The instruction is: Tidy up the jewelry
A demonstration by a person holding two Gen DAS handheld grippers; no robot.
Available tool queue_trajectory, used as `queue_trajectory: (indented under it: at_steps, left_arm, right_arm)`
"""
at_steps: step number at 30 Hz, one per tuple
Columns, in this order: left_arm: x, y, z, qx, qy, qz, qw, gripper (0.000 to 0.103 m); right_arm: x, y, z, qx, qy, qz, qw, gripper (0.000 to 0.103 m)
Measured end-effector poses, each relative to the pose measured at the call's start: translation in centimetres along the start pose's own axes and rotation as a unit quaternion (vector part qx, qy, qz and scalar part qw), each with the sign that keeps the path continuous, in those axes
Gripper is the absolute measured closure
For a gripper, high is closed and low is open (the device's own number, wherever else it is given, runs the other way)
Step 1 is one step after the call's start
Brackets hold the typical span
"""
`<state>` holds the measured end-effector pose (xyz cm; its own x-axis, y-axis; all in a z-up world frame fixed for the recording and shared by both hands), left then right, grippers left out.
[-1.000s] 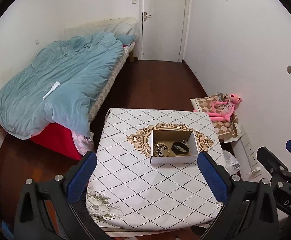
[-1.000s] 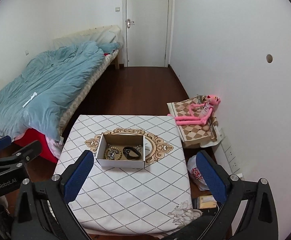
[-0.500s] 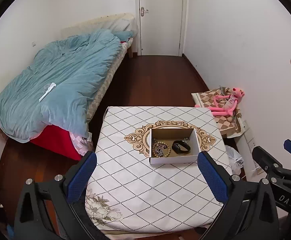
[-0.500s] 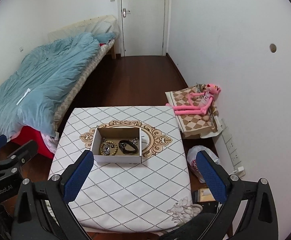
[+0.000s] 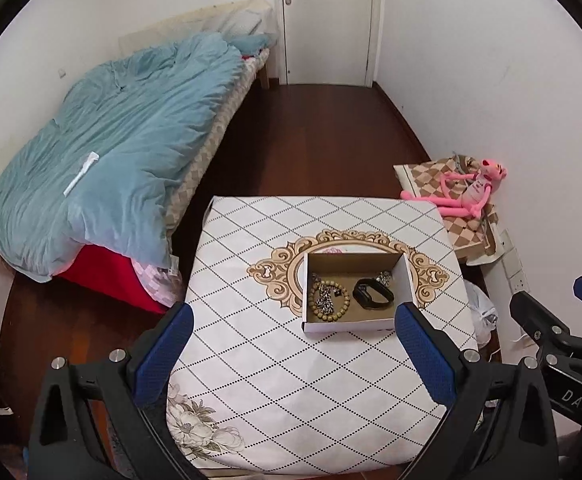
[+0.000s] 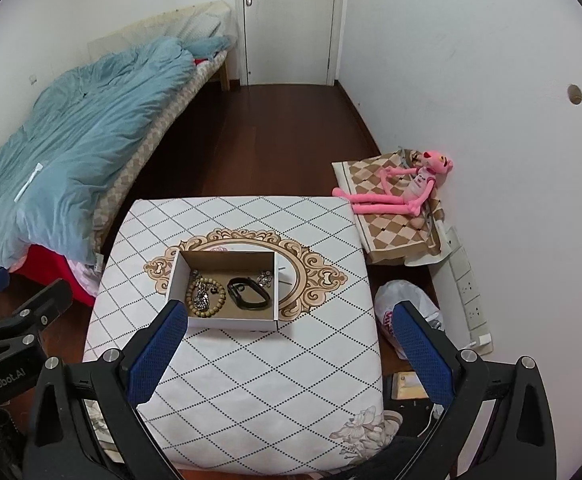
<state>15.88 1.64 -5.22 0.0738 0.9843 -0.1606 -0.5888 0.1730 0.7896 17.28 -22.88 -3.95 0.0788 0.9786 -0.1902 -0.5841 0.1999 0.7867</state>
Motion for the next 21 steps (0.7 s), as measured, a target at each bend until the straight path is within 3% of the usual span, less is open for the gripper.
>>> queue_trajectory:
  at_steps: [21]
  left_arm:
    - [0.2,-2.1,-1.0,0.028,0.007,0.001,0.9996,0.0]
  right_arm:
    - [0.2,-2.0,-1.0,0.03,0.012,-0.001,0.999,0.0]
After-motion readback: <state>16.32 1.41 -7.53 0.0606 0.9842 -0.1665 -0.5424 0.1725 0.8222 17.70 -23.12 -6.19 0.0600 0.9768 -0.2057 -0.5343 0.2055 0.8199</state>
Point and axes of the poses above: each gripper's, at about its wrist camera, not at the fingertips, and y roughly against the way its jaws point, x to its left, z to its top, the point moved 9 cm from there along -y, roughly the way its jaws point, and after that the axes turned 12 degrees about -z, right-handed, at the moved point
